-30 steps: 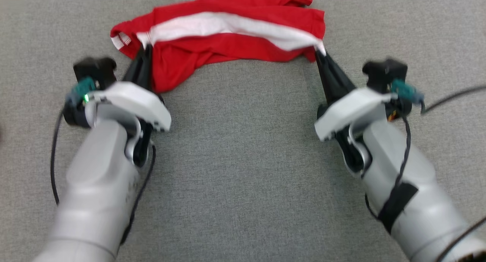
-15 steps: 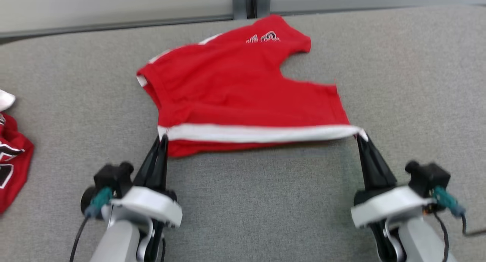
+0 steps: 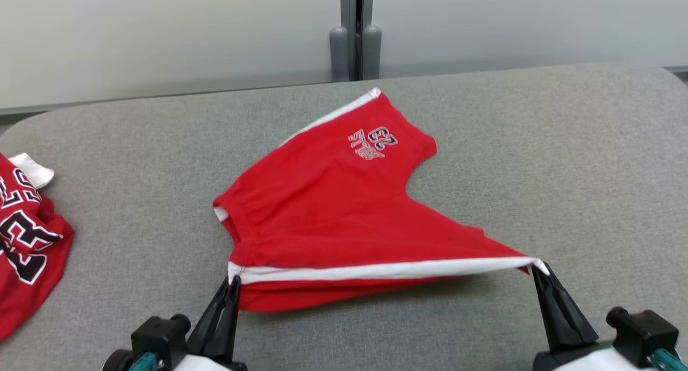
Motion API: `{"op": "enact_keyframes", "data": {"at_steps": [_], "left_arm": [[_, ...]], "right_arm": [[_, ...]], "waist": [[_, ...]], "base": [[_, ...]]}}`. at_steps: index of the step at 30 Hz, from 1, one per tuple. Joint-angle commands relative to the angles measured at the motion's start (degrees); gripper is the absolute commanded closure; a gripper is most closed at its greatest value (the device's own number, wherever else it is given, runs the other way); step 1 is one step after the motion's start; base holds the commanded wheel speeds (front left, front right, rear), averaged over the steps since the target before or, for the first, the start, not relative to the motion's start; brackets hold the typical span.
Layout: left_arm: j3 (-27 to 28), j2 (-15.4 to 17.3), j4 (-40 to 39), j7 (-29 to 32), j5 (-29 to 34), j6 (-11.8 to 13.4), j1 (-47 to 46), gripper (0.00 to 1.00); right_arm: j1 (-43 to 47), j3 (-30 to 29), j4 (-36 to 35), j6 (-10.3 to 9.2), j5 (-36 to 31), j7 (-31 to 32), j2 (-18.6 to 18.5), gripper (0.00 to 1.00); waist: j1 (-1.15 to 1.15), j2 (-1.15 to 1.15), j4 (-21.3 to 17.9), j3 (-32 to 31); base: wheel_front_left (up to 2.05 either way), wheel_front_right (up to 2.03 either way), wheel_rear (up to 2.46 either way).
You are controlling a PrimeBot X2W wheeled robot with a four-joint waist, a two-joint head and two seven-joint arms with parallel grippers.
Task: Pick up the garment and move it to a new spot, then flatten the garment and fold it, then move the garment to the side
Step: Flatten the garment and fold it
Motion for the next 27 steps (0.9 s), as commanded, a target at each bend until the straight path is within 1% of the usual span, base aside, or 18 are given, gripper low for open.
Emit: {"op": "enact_keyframes", "data": {"at_steps": [1, 6, 12, 17, 20, 24, 27], "left_arm": [[0.03, 0.71, -3.78, 1.98, 0.09, 1.10, 2.43, 1.00], [-0.32, 1.27, -10.33, 5.13, 0.44, 2.56, 5.31, 1.00], [-0.45, 1.65, -12.69, 6.73, 0.22, 3.23, 5.92, 1.00], [-0.52, 1.71, -12.87, 7.26, 0.04, 3.30, 4.76, 1.00], [-0.40, 1.32, -12.03, 6.98, -0.57, 3.16, 3.24, 1.00], [-0.06, 0.70, -10.19, 6.17, -1.47, 2.40, -0.45, 1.00], [0.33, 0.42, -8.03, 5.23, -1.73, 1.75, -4.67, 1.00]], "right_arm": [[2.86, -1.02, -3.34, 0.00, -0.52, 2.05, 0.00, 1.00], [7.10, -2.51, -9.56, 0.00, -1.10, 5.59, 0.82, 1.00], [8.24, -3.23, -11.70, 0.00, -1.21, 7.60, 1.30, 1.00], [6.95, -3.85, -10.87, 0.00, -1.03, 7.51, 1.33, 1.00], [5.22, -4.18, -9.32, -0.01, -0.44, 7.37, 0.77, 1.00], [-0.37, -4.66, -6.26, 0.00, 0.52, 6.34, -1.09, 1.00], [-7.03, -3.80, -2.99, -0.01, 1.33, 5.41, -2.90, 1.00]], "waist": [[0.00, 0.00, -0.09, -1.43], [0.00, 0.00, -0.26, -2.81], [0.00, 0.00, -0.35, -3.65], [0.00, 0.00, 0.10, -3.23], [0.00, 0.00, 0.80, -1.93], [0.00, 0.00, 1.75, 1.81], [0.00, 0.00, 2.54, 5.75]], "base": [[0.00, 0.00, 0.00], [0.00, 0.00, 0.00], [0.00, 0.00, 0.00], [0.00, 0.00, 0.00], [0.00, 0.00, 0.00], [0.00, 0.00, 0.00], [0.00, 0.00, 0.00]]}}
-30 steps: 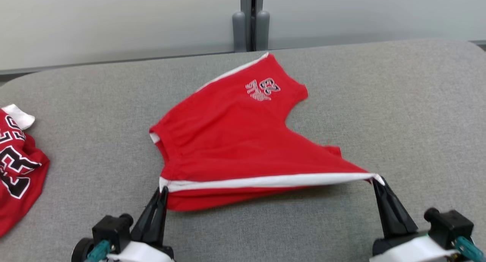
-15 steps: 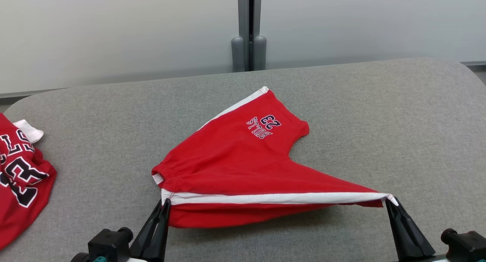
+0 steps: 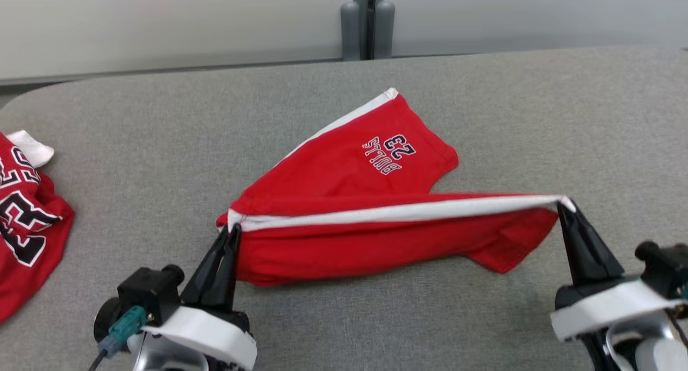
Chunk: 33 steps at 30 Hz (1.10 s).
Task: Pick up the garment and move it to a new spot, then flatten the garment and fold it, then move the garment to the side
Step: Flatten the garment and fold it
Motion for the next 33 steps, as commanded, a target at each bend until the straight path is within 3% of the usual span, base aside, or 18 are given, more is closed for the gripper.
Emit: {"op": "enact_keyframes", "data": {"at_steps": [1, 8, 15, 21, 30, 31, 32, 33], "left_arm": [[0.63, -0.01, 1.17, -0.71, -0.17, -0.31, -3.06, 1.00], [1.17, -1.34, 7.64, -3.34, -1.78, -1.58, -11.95, 1.00], [-0.23, -2.78, 11.63, -5.75, -3.13, -2.52, -16.06, 1.00], [-2.52, -4.03, 16.05, -7.41, -4.19, -3.40, -20.52, 1.00], [-5.82, -4.78, 25.18, -8.32, -7.35, -4.84, -26.91, 1.00], [-6.07, -4.81, 25.95, -8.73, -7.35, -4.69, -27.50, 0.84], [-6.07, -4.81, 25.95, -8.73, -7.35, -4.69, -27.50, 0.84], [-6.23, -4.84, 26.82, -8.79, -7.87, -4.62, -27.85, 0.65]], "right_arm": [[-4.21, 0.77, 1.76, -0.02, 0.38, -0.56, -1.40, 1.00], [-23.34, 7.68, 13.28, -0.02, 2.80, -2.14, -7.05, 1.00], [-39.21, 15.41, 25.78, -0.02, 6.70, -3.66, -11.24, 1.00], [-47.56, 21.27, 35.49, -0.02, 10.98, -3.37, -13.34, 1.00], [-55.60, 28.86, 46.81, -0.01, 15.76, -5.62, -14.31, 1.00], [-56.07, 29.42, 47.94, -0.02, 16.57, -5.84, -14.10, 1.00], [-56.07, 29.42, 47.94, -0.02, 16.57, -5.84, -14.10, 1.00], [-56.59, 30.22, 48.57, -0.02, 16.96, -6.26, -13.88, 0.80]], "waist": [[0.00, 0.00, 1.25, 4.51], [0.00, 0.00, 3.65, 11.88], [0.00, 0.00, 7.50, 14.81], [0.00, 0.00, 11.17, 15.88], [0.00, 0.00, 13.45, 17.69], [0.00, 0.00, 13.50, 17.78], [0.00, 0.00, 13.50, 17.78], [0.00, 0.00, 13.47, 17.86]], "base": [[0.00, 0.00, 0.00], [0.00, 0.00, 0.00], [0.00, 0.00, 0.00], [0.00, 0.00, 0.00], [0.00, 0.00, 0.00], [0.00, 0.00, 0.00], [0.00, 0.00, 0.00], [0.00, 0.00, 0.00]]}}
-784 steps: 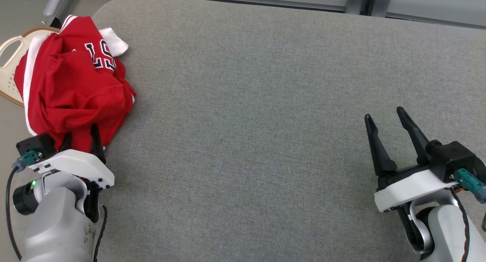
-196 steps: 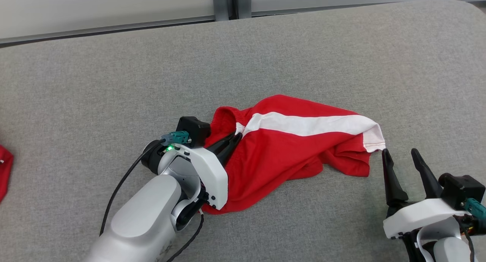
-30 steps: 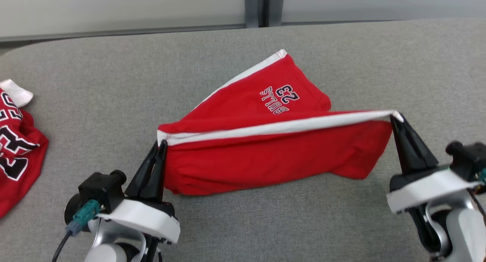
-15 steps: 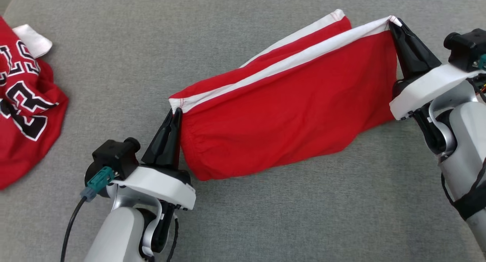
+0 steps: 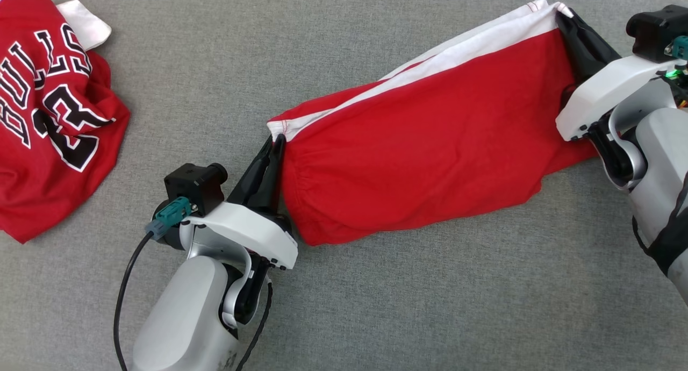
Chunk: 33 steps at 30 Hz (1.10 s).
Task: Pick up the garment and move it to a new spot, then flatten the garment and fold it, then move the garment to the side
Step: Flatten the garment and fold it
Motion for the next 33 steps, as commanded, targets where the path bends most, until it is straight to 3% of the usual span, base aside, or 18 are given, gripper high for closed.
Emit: {"op": "enact_keyframes", "data": {"at_steps": [1, 2, 9, 13, 17, 24, 33], "left_arm": [[0.03, 0.14, 0.48, -0.48, -0.51, 0.13, -0.97, 0.20], [-0.02, 0.13, 0.98, -0.94, -0.48, 0.45, -1.30, 0.00], [0.65, 0.34, 1.85, -6.13, -0.01, 2.24, -1.01, 0.00], [2.47, 1.13, -0.72, -9.04, 1.86, 4.02, -0.25, 0.00], [4.63, 2.11, -3.83, -10.02, 3.74, 4.91, 0.39, 0.00], [6.99, 3.66, -7.92, -10.15, 7.12, 3.02, 2.24, 0.00], [8.38, 5.08, -6.88, -10.17, 9.55, 1.28, 6.48, 0.00]], "right_arm": [[-0.84, 0.43, 0.42, 0.00, 0.49, -0.95, 0.03, 0.56], [-1.15, 0.93, 1.12, 0.00, 0.87, -1.57, 0.07, 0.00], [-1.37, 2.22, 3.05, 0.00, 2.07, -8.79, 1.22, 0.00], [0.42, -1.17, 0.78, -0.01, 0.21, -10.10, 1.51, 0.00], [5.08, -7.89, -5.90, 0.00, -3.31, -10.15, 2.37, 0.00], [16.28, -16.39, -16.14, 0.00, -9.94, -10.17, 4.59, 0.00], [31.18, -22.19, -25.90, 0.00, -16.13, -9.02, 7.19, 0.00]], "waist": [[0.00, 0.00, -0.09, 0.00], [0.00, 0.00, -0.16, -0.02], [0.00, 0.00, -1.51, -1.16], [0.00, 0.00, -2.89, -2.08], [0.00, 0.00, -4.85, -3.09], [0.00, 0.00, -7.36, -5.46], [0.00, 0.00, -9.40, -9.25]], "base": [[0.00, 0.00, 0.00], [0.00, 0.00, 0.00], [0.00, 0.00, 0.00], [0.00, 0.00, 0.00], [0.00, 0.00, 0.00], [0.00, 0.00, 0.00], [0.00, 0.00, 0.00]]}}
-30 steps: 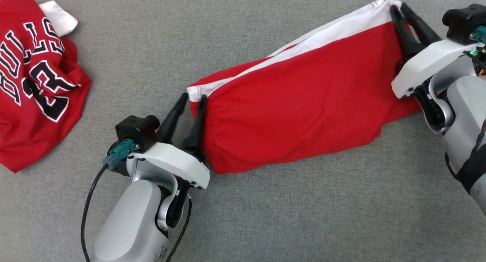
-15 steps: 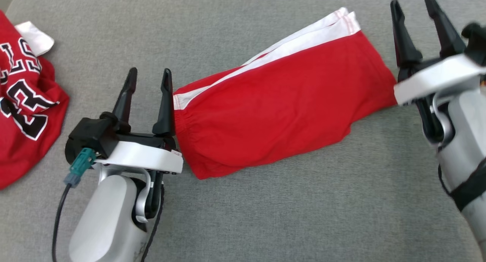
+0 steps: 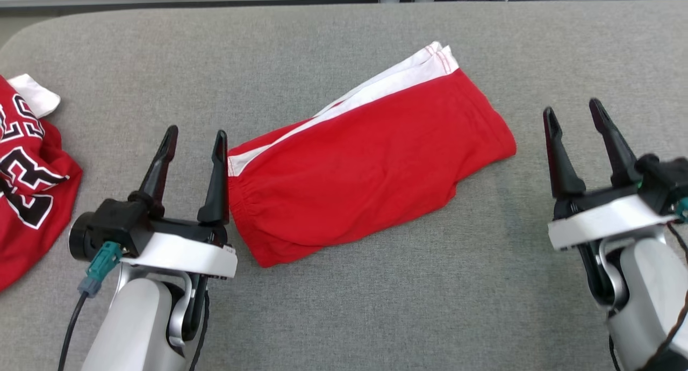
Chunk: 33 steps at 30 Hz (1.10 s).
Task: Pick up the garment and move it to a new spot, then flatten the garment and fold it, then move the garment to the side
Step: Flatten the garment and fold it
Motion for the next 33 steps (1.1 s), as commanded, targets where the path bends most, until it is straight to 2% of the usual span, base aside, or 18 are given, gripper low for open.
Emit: {"op": "enact_keyframes", "data": {"at_steps": [1, 9, 16, 33], "left_arm": [[0.39, 0.13, 0.20, -0.25, 0.30, -0.26, 0.73, 0.00], [0.89, -0.08, 1.24, -0.25, 1.05, -0.79, 3.21, 0.00], [0.97, 0.27, 2.85, -0.25, 1.01, -0.94, 4.51, 0.00], [0.44, 0.44, 5.50, -0.02, -0.10, -0.56, 4.07, 0.00]], "right_arm": [[2.02, -0.69, -1.22, 0.00, -0.80, 0.83, 0.15, 0.00], [12.88, -4.92, -10.45, 0.00, -3.20, 4.67, 3.31, 0.00], [16.67, -5.79, -15.01, 0.00, -4.47, 7.33, 4.81, 0.00], [18.00, -6.91, -18.33, 0.00, -4.88, 9.04, 5.40, 0.00]], "waist": [[0.00, 0.00, -0.29, -0.80], [0.00, 0.00, -1.07, -3.07], [0.00, 0.00, -1.70, -4.12], [0.00, 0.00, -1.87, -4.29]], "base": [[0.00, 0.00, 0.00], [0.00, 0.00, 0.00], [0.00, 0.00, 0.00], [0.00, 0.00, 0.00]]}}
